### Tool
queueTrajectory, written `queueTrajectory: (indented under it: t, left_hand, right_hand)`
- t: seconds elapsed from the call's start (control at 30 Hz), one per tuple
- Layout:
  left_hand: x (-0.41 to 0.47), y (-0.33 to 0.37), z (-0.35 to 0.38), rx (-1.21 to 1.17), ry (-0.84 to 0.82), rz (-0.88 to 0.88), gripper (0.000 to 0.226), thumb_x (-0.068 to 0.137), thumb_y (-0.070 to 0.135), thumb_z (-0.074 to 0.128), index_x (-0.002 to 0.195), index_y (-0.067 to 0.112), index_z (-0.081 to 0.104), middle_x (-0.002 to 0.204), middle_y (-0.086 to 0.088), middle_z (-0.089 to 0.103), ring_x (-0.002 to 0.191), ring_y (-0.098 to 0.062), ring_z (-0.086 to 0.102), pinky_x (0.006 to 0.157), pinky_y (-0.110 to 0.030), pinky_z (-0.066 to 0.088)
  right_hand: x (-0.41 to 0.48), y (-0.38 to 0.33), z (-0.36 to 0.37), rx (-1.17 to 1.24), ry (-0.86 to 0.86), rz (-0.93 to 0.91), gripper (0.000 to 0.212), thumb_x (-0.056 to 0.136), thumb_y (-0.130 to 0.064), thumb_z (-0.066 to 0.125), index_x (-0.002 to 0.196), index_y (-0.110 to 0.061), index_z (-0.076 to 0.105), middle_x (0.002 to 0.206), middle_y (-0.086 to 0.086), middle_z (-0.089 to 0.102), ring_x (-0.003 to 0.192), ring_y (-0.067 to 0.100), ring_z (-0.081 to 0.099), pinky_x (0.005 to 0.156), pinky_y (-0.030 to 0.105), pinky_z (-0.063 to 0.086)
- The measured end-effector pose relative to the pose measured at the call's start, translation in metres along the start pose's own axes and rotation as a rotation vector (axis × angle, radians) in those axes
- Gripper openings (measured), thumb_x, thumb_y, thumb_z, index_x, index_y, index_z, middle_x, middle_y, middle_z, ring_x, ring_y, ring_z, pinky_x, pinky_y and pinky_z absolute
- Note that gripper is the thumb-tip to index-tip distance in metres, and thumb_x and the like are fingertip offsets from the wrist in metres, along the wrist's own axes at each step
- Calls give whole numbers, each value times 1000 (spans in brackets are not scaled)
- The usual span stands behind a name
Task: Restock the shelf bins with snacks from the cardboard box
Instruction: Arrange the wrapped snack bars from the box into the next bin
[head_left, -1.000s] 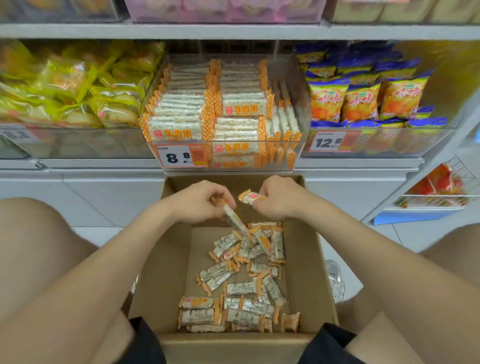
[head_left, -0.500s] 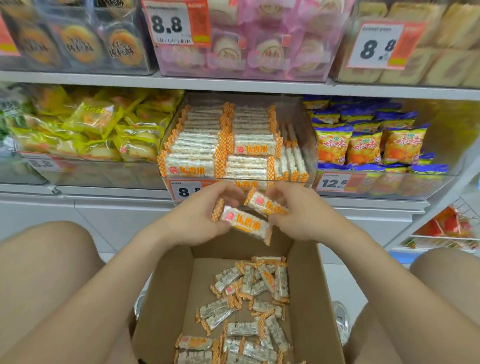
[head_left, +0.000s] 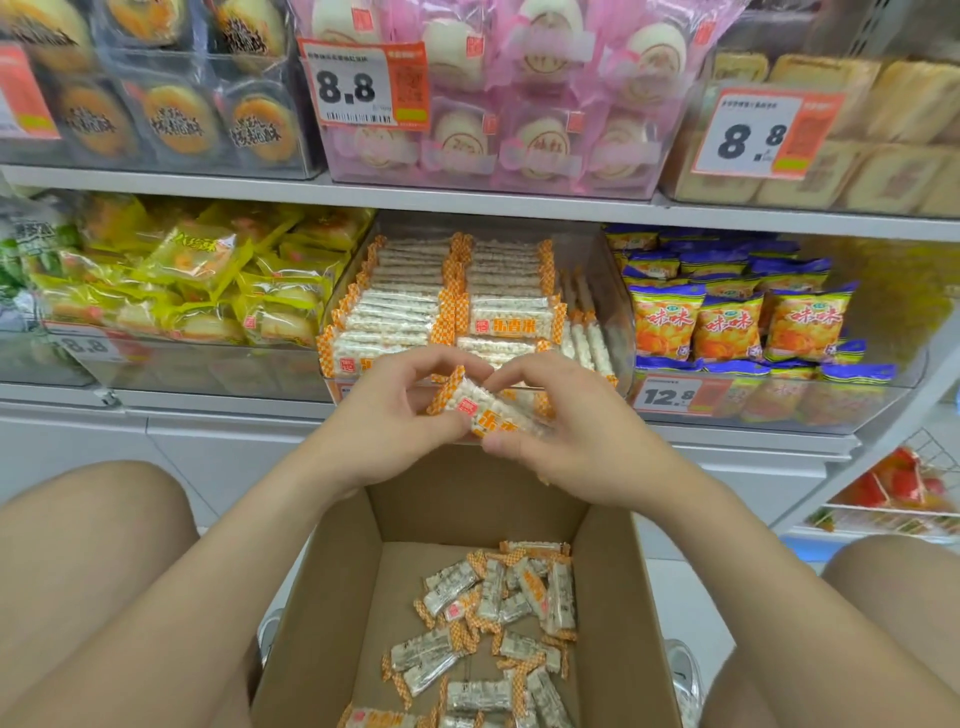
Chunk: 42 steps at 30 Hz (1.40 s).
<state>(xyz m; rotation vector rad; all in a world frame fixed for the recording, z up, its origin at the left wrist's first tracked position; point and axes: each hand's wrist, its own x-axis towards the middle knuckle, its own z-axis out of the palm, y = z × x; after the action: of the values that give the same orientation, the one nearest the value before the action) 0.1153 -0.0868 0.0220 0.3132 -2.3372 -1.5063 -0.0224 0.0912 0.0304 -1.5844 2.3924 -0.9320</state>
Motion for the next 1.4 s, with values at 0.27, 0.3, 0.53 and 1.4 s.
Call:
queueTrajectory:
  t: [0.27,0.3,0.53,1.4]
  left_hand:
    - [5,-6,0,351,251,211,57,96,15,70,147,33,51,141,14,54,128,-12,56,100,-44,55]
    - [6,-11,0,536,308,258,58,96,17,68,149,29,49,144,11,50,133,-13,51,106,-45,49]
    - [13,-39,-1,943,270,83,65,101,44,52,161,28,30,174,1,14,162,-29,2,128,-60,9]
    - [18,-49,-3,1050,190,44,70,106,58,36,166,27,17,175,-4,11,161,-35,3,127,-60,-4]
  right_hand:
    - [12,12,-18,-26,45,32,41,104,-31,61,143,-32,51,138,-15,59,130,6,51,103,33,48]
    - [18,18,-17,-148,120,43,42,104,-28,60,144,-30,49,136,-11,60,127,14,52,101,39,46]
    - [70,43,8,-557,183,91,55,98,-7,62,146,-28,46,142,5,50,123,33,44,97,47,41]
    - [96,41,25,-399,169,225,59,97,-41,40,153,-26,46,159,14,41,151,36,26,121,56,23]
